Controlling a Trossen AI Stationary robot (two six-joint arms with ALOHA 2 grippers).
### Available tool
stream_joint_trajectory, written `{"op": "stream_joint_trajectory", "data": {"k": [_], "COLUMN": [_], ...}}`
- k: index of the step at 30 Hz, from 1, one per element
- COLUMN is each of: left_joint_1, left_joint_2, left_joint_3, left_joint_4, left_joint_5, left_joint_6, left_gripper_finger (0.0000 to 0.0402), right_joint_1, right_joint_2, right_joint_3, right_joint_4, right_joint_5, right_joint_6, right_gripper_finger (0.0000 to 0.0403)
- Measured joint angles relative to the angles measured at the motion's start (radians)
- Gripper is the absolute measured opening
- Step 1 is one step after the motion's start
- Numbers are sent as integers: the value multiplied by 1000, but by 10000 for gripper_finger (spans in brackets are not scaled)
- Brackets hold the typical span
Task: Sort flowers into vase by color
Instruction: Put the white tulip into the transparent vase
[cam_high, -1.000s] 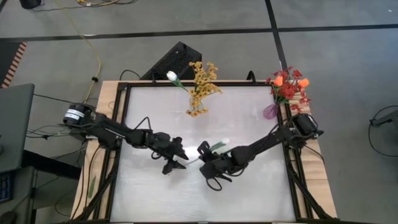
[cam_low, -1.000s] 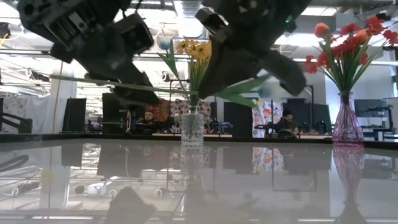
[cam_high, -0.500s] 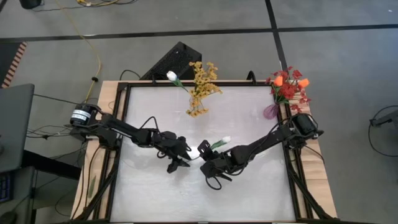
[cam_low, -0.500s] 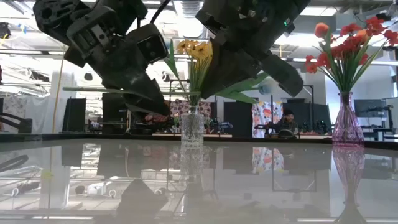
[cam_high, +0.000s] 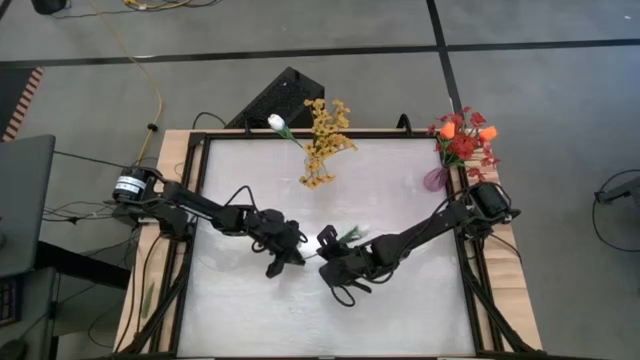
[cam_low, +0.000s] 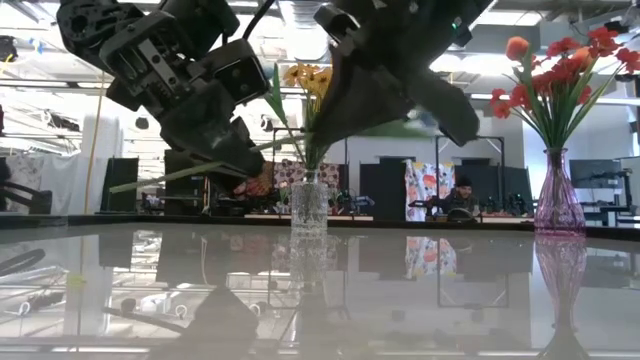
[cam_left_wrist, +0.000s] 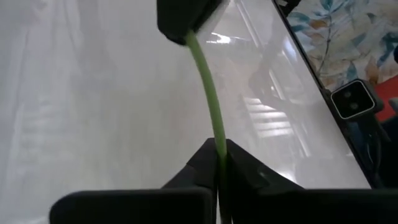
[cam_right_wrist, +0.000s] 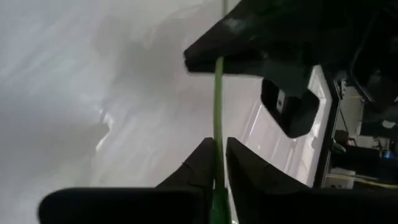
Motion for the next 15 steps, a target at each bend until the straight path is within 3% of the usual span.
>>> {"op": "stream_joint_trajectory", "data": {"k": [9, 15], "left_joint_1": [12, 62], "left_joint_2": [-1, -1], "left_joint_3": [0, 0], "left_joint_4": [-7, -26], "left_joint_5": [-55, -114], "left_joint_6": [16, 40], "left_gripper_finger": [0, 0], "right_joint_1": [41, 95], "right_joint_2": [-1, -2], "right_joint_3": [0, 1], "right_joint_4": [108, 187], "right_joint_5": [8, 7], "right_joint_6": [32, 254], "right_gripper_finger": [143, 198]}}
